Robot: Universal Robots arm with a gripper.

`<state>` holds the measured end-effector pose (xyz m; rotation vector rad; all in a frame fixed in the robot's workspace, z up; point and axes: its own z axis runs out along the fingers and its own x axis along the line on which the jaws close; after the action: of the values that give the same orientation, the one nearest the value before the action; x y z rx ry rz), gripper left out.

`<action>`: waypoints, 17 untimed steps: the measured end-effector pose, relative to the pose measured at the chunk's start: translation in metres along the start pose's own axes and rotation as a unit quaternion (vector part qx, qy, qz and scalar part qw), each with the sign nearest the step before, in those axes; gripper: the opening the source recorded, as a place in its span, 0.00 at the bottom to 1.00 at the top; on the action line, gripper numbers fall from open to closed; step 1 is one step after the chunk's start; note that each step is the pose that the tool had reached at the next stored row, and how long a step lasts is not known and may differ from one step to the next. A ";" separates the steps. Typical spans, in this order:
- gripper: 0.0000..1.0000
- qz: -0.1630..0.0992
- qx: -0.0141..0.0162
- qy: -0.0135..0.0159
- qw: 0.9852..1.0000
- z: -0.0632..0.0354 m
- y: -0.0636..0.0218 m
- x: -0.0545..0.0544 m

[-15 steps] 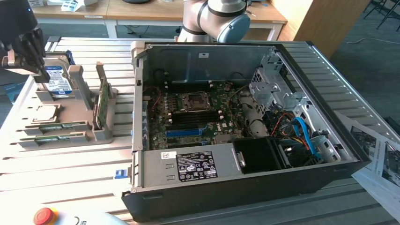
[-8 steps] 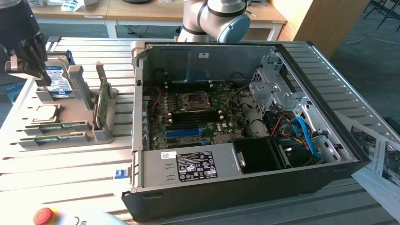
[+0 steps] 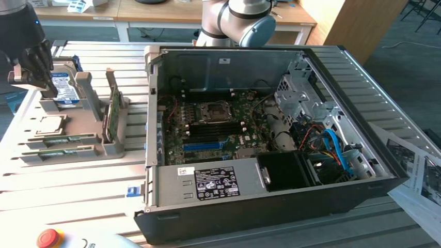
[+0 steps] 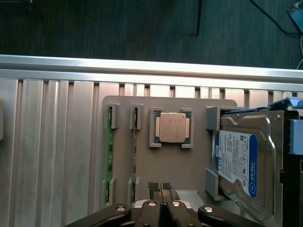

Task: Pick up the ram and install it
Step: 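Pick up the ram and move it above insertion slot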

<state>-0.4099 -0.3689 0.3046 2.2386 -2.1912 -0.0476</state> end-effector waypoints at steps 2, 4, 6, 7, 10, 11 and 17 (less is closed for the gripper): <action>0.11 0.000 0.000 0.000 1.000 0.0002 0.0000 0.000; 0.11 0.000 0.000 0.000 1.000 0.0002 0.0000 0.000; 0.11 0.000 0.000 0.000 1.000 0.0003 0.0001 0.001; 0.11 0.000 0.000 0.000 1.000 0.0002 0.0001 0.001; 0.11 0.000 0.000 0.000 1.000 0.0001 0.0003 0.003; 0.11 0.000 0.000 0.000 1.000 0.0001 0.0003 0.003; 0.11 0.000 0.000 0.000 1.000 0.0001 0.0013 0.008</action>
<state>-0.4109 -0.3771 0.3044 2.2388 -2.1915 -0.0474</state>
